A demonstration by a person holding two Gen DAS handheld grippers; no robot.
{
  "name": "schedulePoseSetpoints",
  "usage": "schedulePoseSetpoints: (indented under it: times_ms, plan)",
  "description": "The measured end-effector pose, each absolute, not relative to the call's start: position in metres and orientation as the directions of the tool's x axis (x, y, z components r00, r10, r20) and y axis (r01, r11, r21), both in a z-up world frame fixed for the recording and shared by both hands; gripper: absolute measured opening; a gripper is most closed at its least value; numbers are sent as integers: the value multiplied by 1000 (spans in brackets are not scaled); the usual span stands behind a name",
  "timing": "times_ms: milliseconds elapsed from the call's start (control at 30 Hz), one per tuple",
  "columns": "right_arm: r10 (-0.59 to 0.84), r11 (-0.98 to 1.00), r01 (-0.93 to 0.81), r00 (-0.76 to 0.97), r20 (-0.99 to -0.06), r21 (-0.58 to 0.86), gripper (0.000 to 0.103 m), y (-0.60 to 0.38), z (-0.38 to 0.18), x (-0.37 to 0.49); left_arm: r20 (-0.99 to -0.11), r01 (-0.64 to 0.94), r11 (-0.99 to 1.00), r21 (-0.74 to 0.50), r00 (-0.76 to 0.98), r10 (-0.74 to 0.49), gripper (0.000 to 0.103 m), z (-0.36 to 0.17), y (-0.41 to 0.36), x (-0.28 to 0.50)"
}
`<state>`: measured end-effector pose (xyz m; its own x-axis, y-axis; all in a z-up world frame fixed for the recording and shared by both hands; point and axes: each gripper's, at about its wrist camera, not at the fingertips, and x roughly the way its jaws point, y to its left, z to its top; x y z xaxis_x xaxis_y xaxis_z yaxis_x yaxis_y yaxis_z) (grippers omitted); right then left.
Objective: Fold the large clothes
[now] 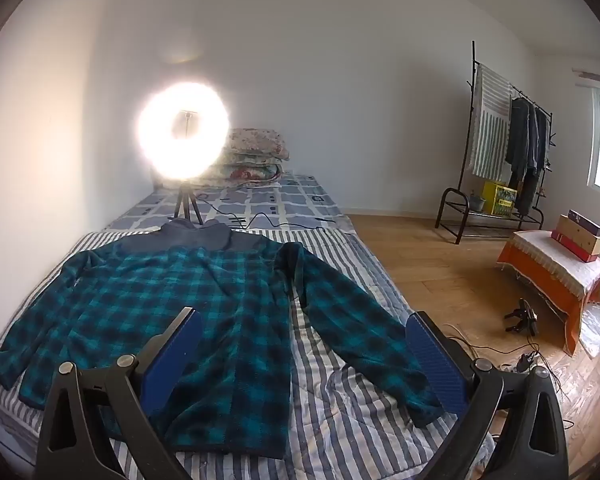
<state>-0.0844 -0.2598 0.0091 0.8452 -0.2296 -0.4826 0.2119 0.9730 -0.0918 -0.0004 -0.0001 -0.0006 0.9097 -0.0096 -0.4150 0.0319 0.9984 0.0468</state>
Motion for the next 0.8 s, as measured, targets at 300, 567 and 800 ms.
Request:
schedulePoseSetpoints:
  times_ms: [300,567,800]
  plan:
    - [-230,973,213,847,-480,-90,103,-259,9,-84,-410,7,999,33,912,7,103,-3,12,2]
    - [-240,971,217,844,-480,-104,103,-256,8,-83,-406,-7,999,39,914,22,103,-2,12,-1]
    - [-237,971,217,845,-479,-99,103,-256,10,-84,-398,-18,999,36,917,31,103,1,14,-1]
